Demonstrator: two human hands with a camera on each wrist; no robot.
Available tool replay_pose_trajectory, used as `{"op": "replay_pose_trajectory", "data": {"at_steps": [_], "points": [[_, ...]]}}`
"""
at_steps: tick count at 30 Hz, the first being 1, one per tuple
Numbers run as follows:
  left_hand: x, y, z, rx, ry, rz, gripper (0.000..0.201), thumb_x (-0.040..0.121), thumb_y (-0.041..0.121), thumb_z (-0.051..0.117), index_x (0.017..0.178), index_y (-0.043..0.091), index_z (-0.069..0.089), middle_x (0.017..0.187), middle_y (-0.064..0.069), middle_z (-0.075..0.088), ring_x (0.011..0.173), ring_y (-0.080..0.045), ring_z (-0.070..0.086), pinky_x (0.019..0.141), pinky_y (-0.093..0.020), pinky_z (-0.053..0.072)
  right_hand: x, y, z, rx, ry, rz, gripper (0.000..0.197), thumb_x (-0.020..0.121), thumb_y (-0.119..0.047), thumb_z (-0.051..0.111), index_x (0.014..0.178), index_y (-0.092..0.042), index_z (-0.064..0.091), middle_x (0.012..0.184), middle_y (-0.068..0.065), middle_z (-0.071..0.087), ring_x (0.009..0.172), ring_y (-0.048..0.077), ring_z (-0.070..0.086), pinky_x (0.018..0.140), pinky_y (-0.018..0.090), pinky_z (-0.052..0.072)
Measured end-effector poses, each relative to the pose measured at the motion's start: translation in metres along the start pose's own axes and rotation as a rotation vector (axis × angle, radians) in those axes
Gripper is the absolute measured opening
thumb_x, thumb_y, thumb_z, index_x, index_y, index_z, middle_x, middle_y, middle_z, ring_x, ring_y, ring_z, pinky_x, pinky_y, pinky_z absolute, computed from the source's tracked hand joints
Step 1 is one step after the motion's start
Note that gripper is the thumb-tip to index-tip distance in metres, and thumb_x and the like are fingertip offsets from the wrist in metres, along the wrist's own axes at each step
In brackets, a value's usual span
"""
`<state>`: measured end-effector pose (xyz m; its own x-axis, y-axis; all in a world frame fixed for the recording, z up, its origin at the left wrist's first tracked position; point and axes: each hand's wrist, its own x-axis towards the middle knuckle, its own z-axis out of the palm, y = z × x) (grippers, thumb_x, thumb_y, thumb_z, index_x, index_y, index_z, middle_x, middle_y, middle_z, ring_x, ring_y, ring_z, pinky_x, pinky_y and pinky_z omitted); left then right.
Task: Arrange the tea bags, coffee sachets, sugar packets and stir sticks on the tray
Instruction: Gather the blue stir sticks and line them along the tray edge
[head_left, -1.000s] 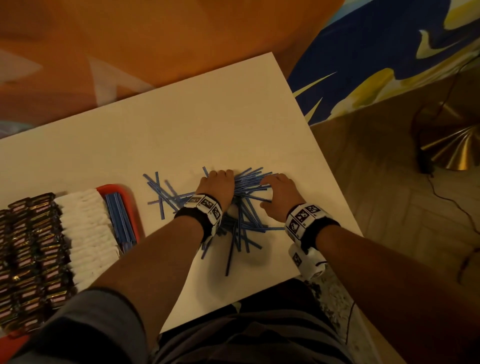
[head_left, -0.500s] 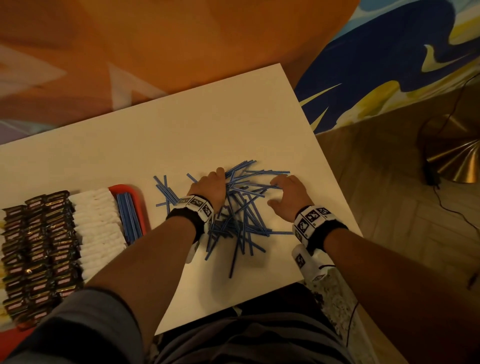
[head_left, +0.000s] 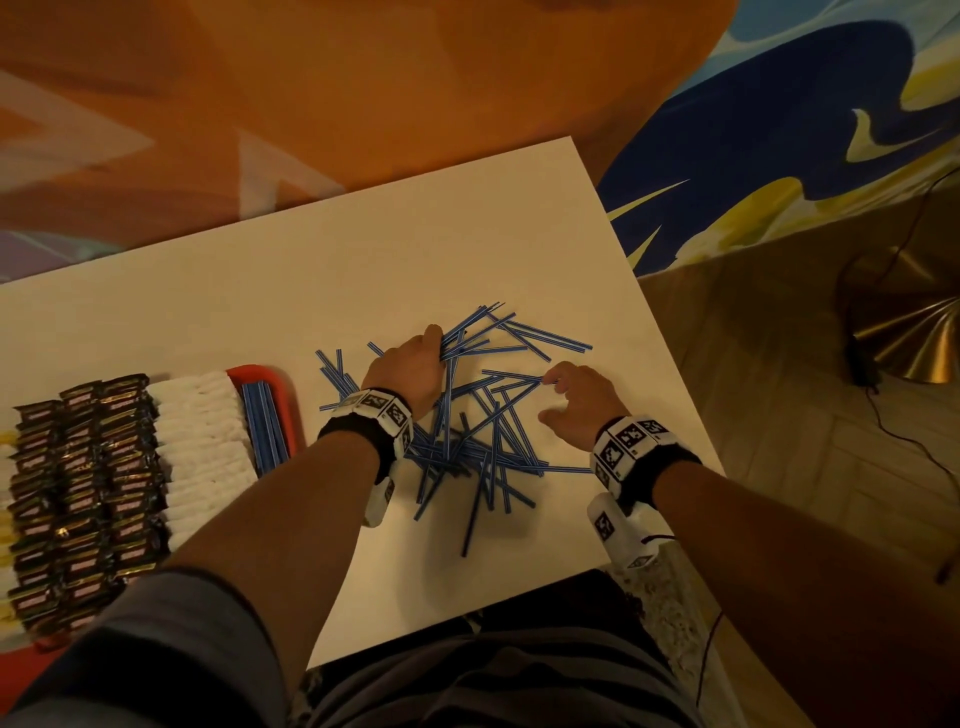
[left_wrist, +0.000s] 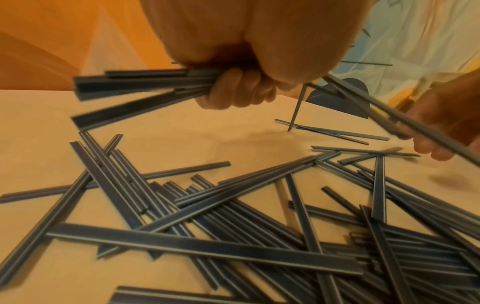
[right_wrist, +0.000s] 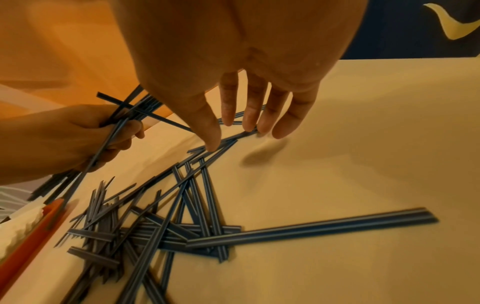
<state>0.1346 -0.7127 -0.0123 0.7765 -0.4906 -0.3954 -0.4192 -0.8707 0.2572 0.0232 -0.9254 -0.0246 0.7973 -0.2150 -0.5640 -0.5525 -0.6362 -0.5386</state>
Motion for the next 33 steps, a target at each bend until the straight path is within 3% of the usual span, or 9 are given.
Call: {"op": "replay_pose_trajectory", "data": {"at_steps": [5, 9, 13, 16, 19, 23, 26, 28, 33], "points": [[-0.002, 0.000, -0.002, -0.013, -0.012, -0.023, 0.028, 0.103, 0.021, 0.040, 0.124, 0.003, 0.041, 0.106, -0.018, 0.060, 0.081, -0.033, 0.054, 0.065, -0.036, 0.036, 0.000, -0.027, 0.003, 0.257, -0.002, 0.033, 0.025, 0.086, -0.023, 0.071, 0.109, -0.020, 0.062, 0.109, -0.002, 0.066, 0.099, 0.013, 0.060, 0.085, 0.025, 0.046], [-0.001, 0.003, -0.004, -0.118, -0.013, -0.064, 0.024, 0.102, 0.021, 0.043, 0.118, 0.002, 0.042, 0.099, -0.019, 0.060, 0.073, -0.030, 0.047, 0.064, -0.037, 0.035, -0.002, -0.060, 0.016, 0.617, -0.159, 0.106, 0.041, 0.084, -0.031, 0.075, 0.116, -0.010, 0.062, 0.106, 0.009, 0.069, 0.091, 0.018, 0.067, 0.083, 0.036, 0.058], [0.000, 0.008, -0.004, -0.197, -0.028, -0.110, 0.013, 0.101, 0.017, 0.043, 0.107, 0.006, 0.040, 0.088, -0.014, 0.053, 0.072, -0.031, 0.047, 0.063, -0.038, 0.033, -0.001, -0.088, 0.034, 0.613, -0.299, 0.066, 0.040, 0.088, -0.017, 0.071, 0.123, -0.005, 0.056, 0.112, 0.014, 0.065, 0.088, 0.023, 0.066, 0.072, 0.033, 0.058], [-0.001, 0.006, -0.004, -0.269, -0.021, -0.141, 0.012, 0.102, 0.020, 0.043, 0.101, 0.009, 0.037, 0.088, -0.013, 0.053, 0.073, -0.031, 0.048, 0.064, -0.036, 0.033, 0.002, -0.099, 0.038, 0.469, -0.243, -0.016, 0.018, 0.089, -0.012, 0.066, 0.105, -0.006, 0.063, 0.102, 0.015, 0.070, 0.091, 0.030, 0.067, 0.082, 0.048, 0.057], [-0.004, 0.004, -0.007, -0.343, -0.019, -0.141, 0.017, 0.104, 0.025, 0.043, 0.099, 0.009, 0.038, 0.087, -0.013, 0.053, 0.075, -0.034, 0.052, 0.065, -0.036, 0.035, 0.002, -0.104, 0.036, 0.428, -0.231, -0.018, 0.006, 0.092, -0.007, 0.059, 0.092, -0.003, 0.063, 0.096, 0.021, 0.071, 0.088, 0.035, 0.069, 0.084, 0.051, 0.056], [-0.005, 0.003, -0.010, -0.454, -0.060, -0.146, 0.025, 0.104, 0.030, 0.040, 0.109, 0.007, 0.050, 0.096, -0.017, 0.062, 0.084, -0.038, 0.058, 0.074, -0.042, 0.047, 0.005, -0.108, 0.032, 0.530, -0.239, 0.057, 0.017, 0.095, -0.002, 0.050, 0.082, -0.010, 0.059, 0.076, 0.012, 0.064, 0.065, 0.024, 0.065, 0.065, 0.036, 0.055], [-0.006, 0.005, -0.013, -0.477, -0.082, -0.144, 0.027, 0.106, 0.032, 0.039, 0.085, 0.015, 0.041, 0.075, -0.008, 0.050, 0.069, -0.030, 0.047, 0.064, -0.036, 0.034, 0.009, -0.107, 0.020, 0.339, -0.132, 0.005, 0.016, 0.083, 0.000, 0.061, 0.080, -0.016, 0.062, 0.087, 0.007, 0.065, 0.077, 0.020, 0.059, 0.066, 0.029, 0.046], [-0.007, 0.005, -0.016, -0.471, -0.088, -0.153, 0.034, 0.106, 0.035, 0.037, 0.076, 0.019, 0.035, 0.071, -0.007, 0.045, 0.064, -0.025, 0.042, 0.062, -0.035, 0.031, 0.013, -0.103, 0.011, 0.336, -0.075, 0.001, 0.017, 0.085, -0.001, 0.057, 0.085, -0.016, 0.065, 0.094, 0.003, 0.066, 0.083, 0.015, 0.056, 0.066, 0.026, 0.043], [-0.008, 0.008, -0.022, -0.649, 0.004, -0.233, 0.056, 0.104, 0.051, 0.031, 0.088, 0.004, 0.057, 0.079, -0.012, 0.061, 0.071, -0.030, 0.055, 0.068, -0.038, 0.044, 0.015, -0.095, 0.005, 0.357, 0.013, 0.001, 0.027, 0.102, -0.017, 0.038, 0.099, -0.017, 0.064, 0.080, -0.001, 0.064, 0.091, 0.022, 0.063, 0.071, 0.031, 0.045]]}}
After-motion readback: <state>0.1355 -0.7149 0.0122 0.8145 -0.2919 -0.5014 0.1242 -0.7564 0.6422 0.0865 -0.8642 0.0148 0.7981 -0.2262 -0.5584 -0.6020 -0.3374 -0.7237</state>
